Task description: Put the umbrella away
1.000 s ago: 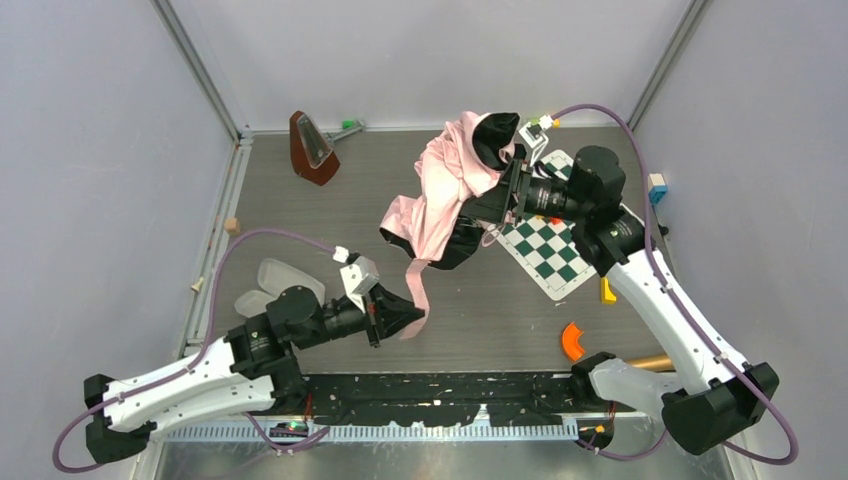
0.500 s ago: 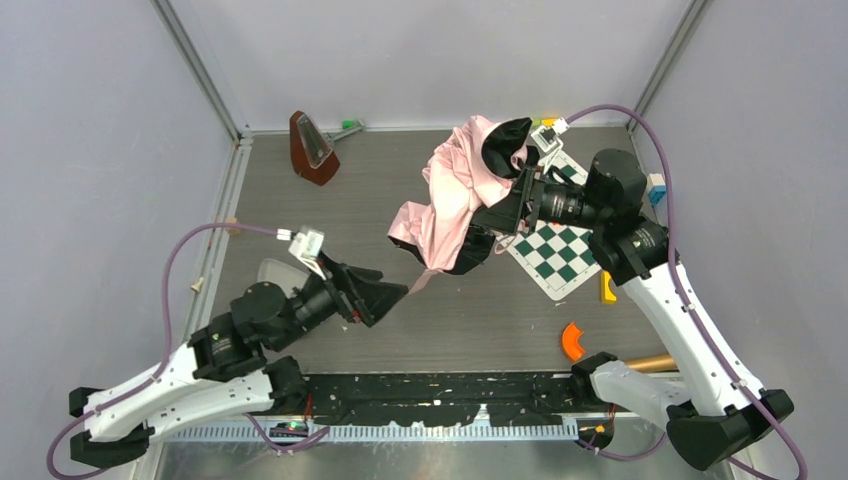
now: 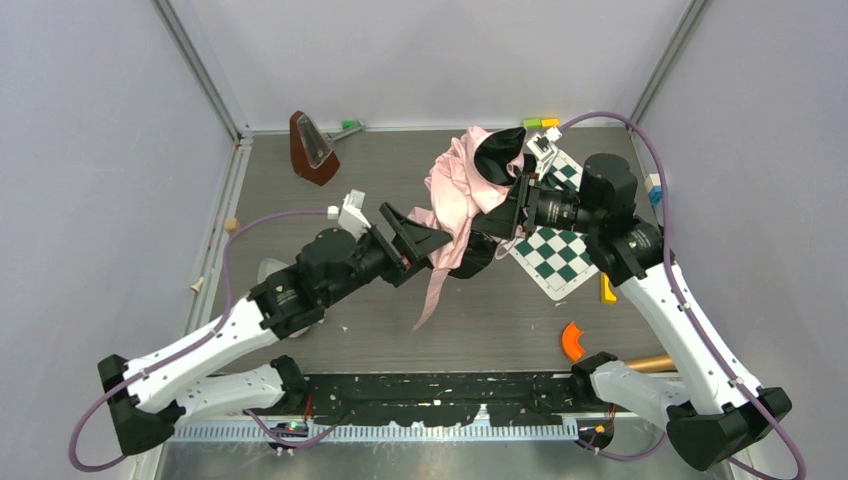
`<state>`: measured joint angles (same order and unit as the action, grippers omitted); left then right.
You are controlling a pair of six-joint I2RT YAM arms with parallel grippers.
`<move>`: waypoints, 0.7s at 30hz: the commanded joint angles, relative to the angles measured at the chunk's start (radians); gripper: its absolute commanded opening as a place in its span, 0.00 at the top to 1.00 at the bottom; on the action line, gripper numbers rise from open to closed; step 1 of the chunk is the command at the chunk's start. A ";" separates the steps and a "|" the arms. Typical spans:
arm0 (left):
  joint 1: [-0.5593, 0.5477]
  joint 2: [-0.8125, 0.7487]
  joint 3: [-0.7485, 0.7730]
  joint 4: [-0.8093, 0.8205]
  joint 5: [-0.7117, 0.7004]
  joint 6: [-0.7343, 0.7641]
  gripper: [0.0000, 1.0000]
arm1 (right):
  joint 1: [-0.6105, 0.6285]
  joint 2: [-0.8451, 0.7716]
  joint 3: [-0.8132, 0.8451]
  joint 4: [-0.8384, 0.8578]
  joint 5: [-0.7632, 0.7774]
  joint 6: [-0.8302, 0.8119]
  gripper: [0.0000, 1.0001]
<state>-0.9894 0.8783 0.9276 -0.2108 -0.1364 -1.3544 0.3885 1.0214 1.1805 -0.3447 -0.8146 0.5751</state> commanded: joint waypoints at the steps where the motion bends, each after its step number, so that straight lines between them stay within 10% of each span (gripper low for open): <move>1: 0.037 0.056 0.051 0.146 0.056 -0.114 0.01 | -0.006 -0.030 -0.021 0.111 -0.025 0.032 0.95; 11: 0.137 0.129 0.126 0.204 0.109 -0.096 0.01 | -0.005 -0.040 -0.110 0.201 -0.115 0.162 0.95; 21: 0.184 0.227 0.168 0.262 0.250 -0.097 0.01 | -0.004 -0.010 -0.291 0.826 -0.213 0.776 0.95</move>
<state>-0.8146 1.0698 1.0401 -0.0460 0.0334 -1.4578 0.3836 1.0084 0.9100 0.0704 -0.9432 1.0199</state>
